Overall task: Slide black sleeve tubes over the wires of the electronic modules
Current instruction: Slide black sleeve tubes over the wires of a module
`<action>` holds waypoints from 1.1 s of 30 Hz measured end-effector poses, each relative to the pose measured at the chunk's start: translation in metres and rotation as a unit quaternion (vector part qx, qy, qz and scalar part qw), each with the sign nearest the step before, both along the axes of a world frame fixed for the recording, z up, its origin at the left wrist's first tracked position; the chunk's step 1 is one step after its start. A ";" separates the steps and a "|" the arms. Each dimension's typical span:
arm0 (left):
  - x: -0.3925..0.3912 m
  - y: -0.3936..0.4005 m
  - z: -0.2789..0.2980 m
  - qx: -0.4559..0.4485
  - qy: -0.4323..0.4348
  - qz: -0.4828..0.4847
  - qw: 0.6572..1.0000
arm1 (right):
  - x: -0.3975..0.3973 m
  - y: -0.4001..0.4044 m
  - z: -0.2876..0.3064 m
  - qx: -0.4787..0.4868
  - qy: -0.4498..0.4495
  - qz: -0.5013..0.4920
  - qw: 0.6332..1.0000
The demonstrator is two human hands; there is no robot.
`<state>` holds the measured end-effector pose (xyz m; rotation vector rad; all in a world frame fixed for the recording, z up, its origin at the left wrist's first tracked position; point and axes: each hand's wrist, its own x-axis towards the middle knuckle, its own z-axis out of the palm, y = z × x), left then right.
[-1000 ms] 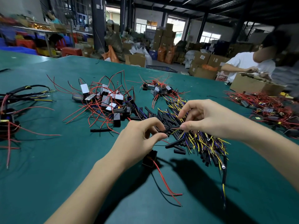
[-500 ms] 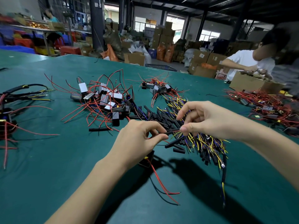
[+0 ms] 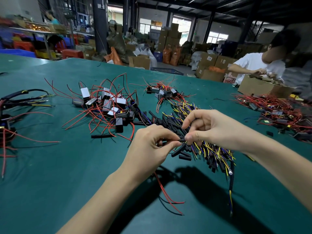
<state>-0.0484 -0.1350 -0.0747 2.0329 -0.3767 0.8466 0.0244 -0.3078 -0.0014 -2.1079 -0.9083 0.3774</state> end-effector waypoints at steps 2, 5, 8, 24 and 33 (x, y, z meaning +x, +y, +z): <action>0.000 -0.001 -0.001 0.016 -0.006 0.007 1.000 | 0.001 0.000 -0.002 0.003 -0.001 0.003 1.000; 0.001 -0.001 -0.001 0.021 -0.011 0.026 0.999 | 0.003 0.002 -0.006 0.013 0.001 -0.003 1.000; 0.001 0.001 0.002 0.010 0.005 0.039 0.999 | 0.005 0.004 -0.005 0.014 -0.005 -0.007 1.000; 0.007 0.041 -0.007 0.082 0.342 -0.026 0.936 | -0.007 0.022 0.018 -0.093 -0.245 -0.036 0.964; -0.003 0.053 0.014 0.072 0.249 0.025 0.966 | -0.026 0.037 0.073 -0.008 -0.344 -0.044 0.938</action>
